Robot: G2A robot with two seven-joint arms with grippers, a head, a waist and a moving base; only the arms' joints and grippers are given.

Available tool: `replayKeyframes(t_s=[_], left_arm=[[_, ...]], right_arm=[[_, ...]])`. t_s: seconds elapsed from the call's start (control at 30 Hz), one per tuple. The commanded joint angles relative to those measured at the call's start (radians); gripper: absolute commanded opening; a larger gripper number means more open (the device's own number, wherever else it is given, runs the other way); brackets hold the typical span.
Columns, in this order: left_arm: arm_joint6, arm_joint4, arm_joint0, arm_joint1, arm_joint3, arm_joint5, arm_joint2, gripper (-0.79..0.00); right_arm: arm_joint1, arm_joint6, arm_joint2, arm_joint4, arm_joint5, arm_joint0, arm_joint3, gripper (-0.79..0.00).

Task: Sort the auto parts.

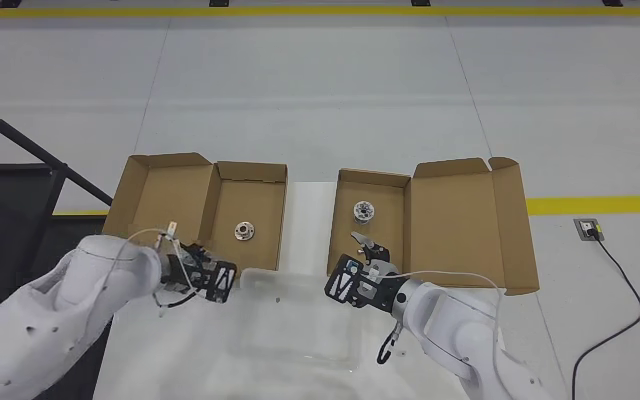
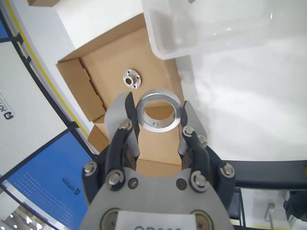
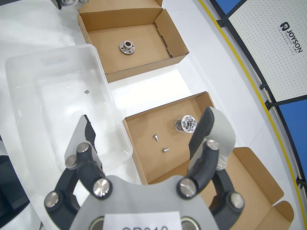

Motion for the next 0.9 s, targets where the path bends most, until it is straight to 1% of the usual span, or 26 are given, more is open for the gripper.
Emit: replayKeyframes(t_s=[0.0,0.1,0.43,0.53,0.57,0.63,0.7,0.8,0.87], left_arm=[[-0.009,-0.009,0.038,0.018,0.001,0.023,-0.045,-0.785],[-0.011,-0.080,0.081,0.029,0.023,0.094,-0.098,-0.785],[-0.011,-0.080,0.081,0.029,0.023,0.094,-0.098,-0.785],[0.013,-0.115,0.096,0.023,0.040,0.127,-0.101,-0.785],[-0.010,-0.100,0.091,0.019,0.042,0.141,-0.101,-0.785],[0.011,-0.137,0.077,0.004,0.055,0.151,-0.093,-0.785],[0.008,-0.135,0.051,-0.016,0.079,0.152,-0.071,-0.785],[0.015,-0.125,0.004,-0.055,0.130,0.141,-0.018,-0.785],[0.025,-0.118,-0.031,-0.085,0.179,0.133,0.021,-0.785]], right_arm=[[0.000,0.000,0.000,0.000,0.000,0.000,0.000,0.000],[0.000,0.000,0.000,0.000,0.000,0.000,0.000,0.000],[0.000,0.000,0.000,0.000,0.000,0.000,0.000,0.000],[0.000,0.000,0.000,0.000,0.000,0.000,0.000,0.000],[0.000,0.000,0.000,0.000,0.000,0.000,0.000,0.000],[0.000,0.000,0.000,0.000,0.000,0.000,0.000,0.000],[0.000,0.000,0.000,0.000,0.000,0.000,0.000,0.000],[0.000,0.000,0.000,0.000,0.000,0.000,0.000,0.000],[0.000,0.000,0.000,0.000,0.000,0.000,0.000,0.000]])
